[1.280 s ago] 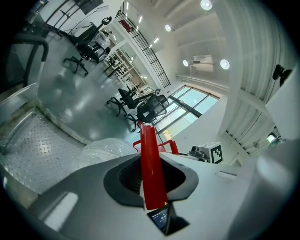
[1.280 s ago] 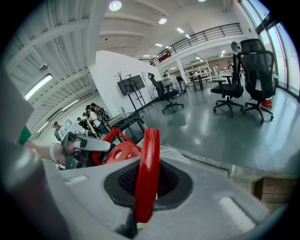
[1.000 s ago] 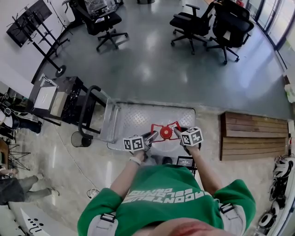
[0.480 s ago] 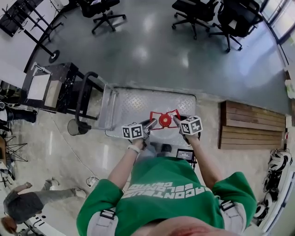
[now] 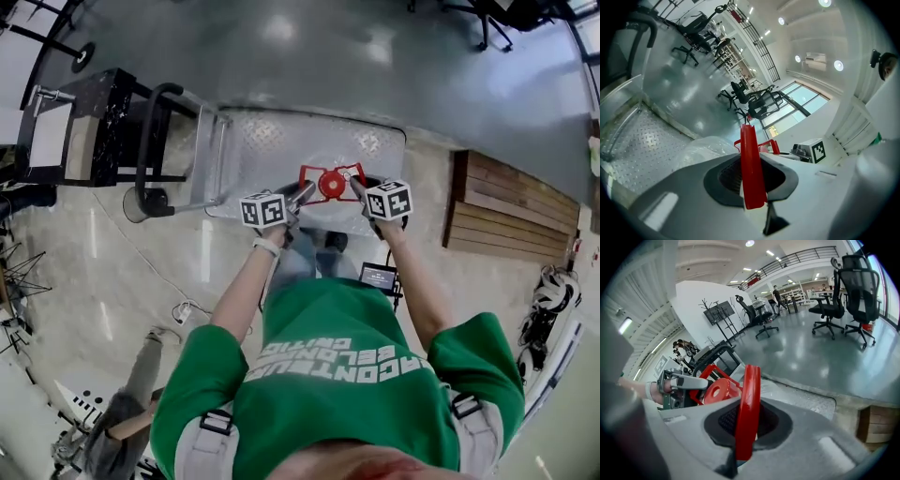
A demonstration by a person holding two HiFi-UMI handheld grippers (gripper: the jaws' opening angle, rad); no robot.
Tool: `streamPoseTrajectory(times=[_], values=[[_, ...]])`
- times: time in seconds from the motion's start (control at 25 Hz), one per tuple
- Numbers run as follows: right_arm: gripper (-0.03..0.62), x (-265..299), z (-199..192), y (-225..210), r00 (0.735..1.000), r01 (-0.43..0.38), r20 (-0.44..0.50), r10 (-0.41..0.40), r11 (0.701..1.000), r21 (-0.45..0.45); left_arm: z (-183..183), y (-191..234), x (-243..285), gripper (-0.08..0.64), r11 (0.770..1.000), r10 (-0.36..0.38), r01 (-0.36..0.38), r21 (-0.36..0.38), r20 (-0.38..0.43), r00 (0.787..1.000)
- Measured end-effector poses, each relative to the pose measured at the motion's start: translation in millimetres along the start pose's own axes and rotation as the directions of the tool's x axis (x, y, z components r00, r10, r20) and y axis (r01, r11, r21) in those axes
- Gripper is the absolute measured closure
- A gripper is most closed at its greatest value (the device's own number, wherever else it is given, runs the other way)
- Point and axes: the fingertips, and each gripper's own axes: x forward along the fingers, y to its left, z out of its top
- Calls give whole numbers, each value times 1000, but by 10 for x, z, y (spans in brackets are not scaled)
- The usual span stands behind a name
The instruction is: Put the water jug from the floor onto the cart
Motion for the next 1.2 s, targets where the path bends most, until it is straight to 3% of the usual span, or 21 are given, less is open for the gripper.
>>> streamPoseTrajectory(times=[0.6, 1.2], values=[[592, 1191, -149, -539, 999, 20, -36, -16, 994, 103, 83, 1200, 472, 482, 996, 77, -80, -37, -87, 993], [601, 1820, -226, -688, 999, 35, -40, -28, 979, 201, 217, 1777, 605, 482, 993, 119, -121, -9, -139, 983]])
